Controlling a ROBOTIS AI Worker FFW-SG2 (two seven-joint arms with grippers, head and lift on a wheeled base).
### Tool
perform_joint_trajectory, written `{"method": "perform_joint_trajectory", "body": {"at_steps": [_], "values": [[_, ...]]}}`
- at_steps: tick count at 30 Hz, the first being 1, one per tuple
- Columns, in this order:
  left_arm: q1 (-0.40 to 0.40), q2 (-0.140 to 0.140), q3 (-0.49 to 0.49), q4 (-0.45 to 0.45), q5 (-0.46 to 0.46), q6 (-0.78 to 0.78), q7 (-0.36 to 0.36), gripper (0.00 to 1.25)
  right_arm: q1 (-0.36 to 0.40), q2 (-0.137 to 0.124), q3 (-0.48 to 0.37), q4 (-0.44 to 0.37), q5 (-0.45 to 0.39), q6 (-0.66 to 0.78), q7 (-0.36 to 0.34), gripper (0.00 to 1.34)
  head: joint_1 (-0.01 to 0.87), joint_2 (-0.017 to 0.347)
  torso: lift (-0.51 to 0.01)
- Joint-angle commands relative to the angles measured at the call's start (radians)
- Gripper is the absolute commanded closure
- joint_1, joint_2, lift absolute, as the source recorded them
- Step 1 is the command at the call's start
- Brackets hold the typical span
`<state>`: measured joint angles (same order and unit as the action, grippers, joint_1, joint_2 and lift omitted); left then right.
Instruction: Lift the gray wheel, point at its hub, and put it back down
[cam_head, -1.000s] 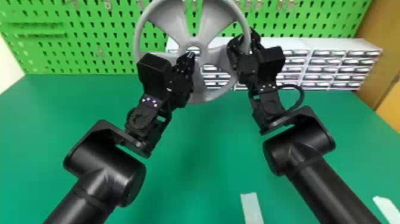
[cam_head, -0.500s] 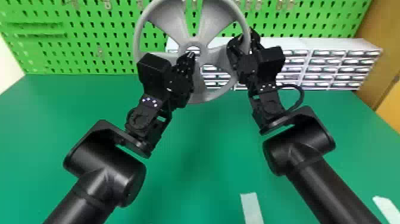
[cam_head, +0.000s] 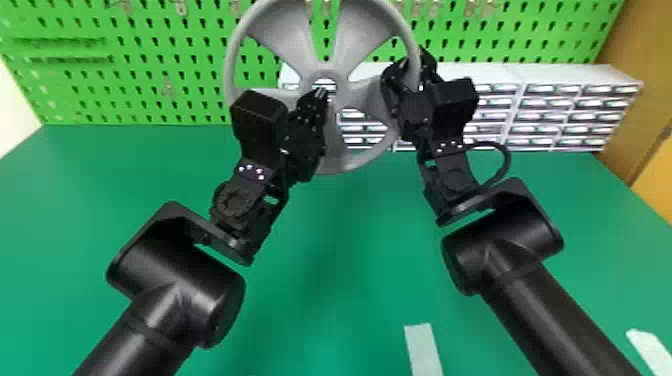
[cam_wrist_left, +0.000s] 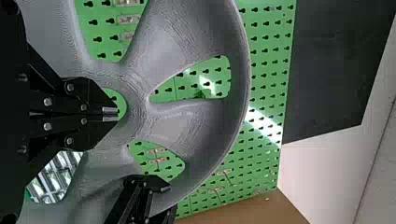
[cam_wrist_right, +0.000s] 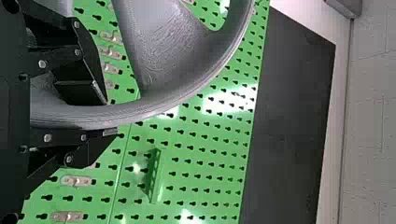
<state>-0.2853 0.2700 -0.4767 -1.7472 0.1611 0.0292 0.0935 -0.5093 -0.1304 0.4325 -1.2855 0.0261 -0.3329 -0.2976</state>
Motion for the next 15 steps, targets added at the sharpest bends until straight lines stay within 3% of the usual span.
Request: {"method": "perform_joint_trajectory", "body": {"at_steps": [1, 9, 15], "values": [[0.0, 0.0, 0.001, 0.0, 0.0, 0.0, 0.0, 1.22, 0.0, 0.0, 0.002, 0.0, 0.0, 0.002, 0.0, 1.33, 0.692, 0.048, -0.088], [0.008, 0.0, 0.004, -0.008, 0.009, -0.006, -0.038, 1.22, -0.003, -0.002, -0.005, 0.0, 0.0, 0.006, 0.0, 1.33, 0.692, 0.048, -0.088], [0.061, 0.0, 0.055, -0.069, 0.017, -0.006, -0.106, 1.22, -0.009, -0.002, -0.018, 0.0, 0.0, 0.015, 0.0, 1.33, 0.692, 0.048, -0.088]]}}
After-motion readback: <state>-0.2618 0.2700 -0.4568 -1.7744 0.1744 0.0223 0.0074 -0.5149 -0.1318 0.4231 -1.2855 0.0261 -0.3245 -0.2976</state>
